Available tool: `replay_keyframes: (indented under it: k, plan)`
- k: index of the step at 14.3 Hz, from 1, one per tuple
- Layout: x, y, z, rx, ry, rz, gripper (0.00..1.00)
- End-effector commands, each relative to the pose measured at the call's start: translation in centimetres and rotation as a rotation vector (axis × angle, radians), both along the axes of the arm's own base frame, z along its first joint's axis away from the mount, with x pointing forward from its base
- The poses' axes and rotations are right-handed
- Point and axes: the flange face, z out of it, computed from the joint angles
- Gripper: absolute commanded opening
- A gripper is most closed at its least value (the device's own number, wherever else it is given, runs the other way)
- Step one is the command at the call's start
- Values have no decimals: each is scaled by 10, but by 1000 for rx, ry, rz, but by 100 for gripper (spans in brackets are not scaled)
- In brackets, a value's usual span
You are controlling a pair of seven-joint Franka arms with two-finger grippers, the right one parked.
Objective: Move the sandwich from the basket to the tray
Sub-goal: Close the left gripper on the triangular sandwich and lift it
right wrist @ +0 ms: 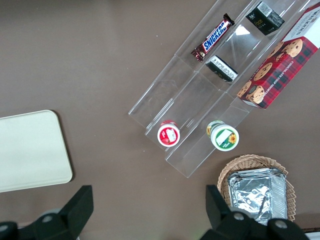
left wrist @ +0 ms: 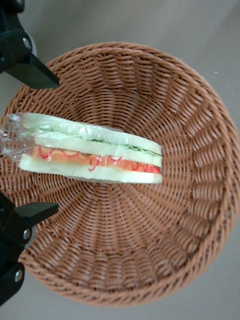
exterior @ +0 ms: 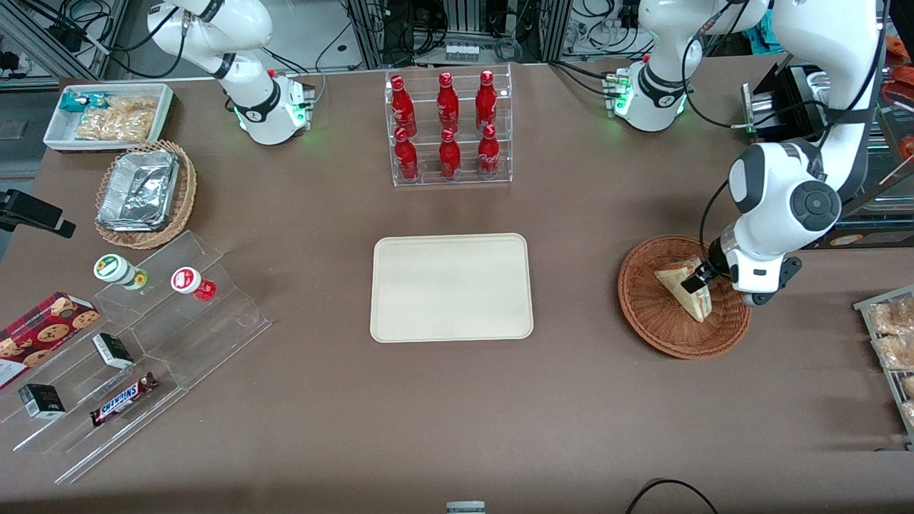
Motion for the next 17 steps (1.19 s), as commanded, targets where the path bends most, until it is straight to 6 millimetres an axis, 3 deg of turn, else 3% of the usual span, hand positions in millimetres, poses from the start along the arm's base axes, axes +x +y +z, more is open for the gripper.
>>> replay_keyframes:
  k: [1, 3, 6, 7, 10, 13, 15, 17]
  plan:
    - [-2, -1, -21, -2, 12, 29, 100]
    - [-3, -3, -30, -4, 28, 45, 99]
    - [-3, -4, -32, -1, 35, 68, 17]
    - [-2, -3, -30, -1, 33, 69, 8]
    - [6, -3, -8, -2, 13, 66, 1]
    - [23, -11, 34, 3, 109, 21, 1]
    - [28, -39, 62, 0, 167, -57, 0]
    - [26, -73, 76, -10, 191, -181, 0]
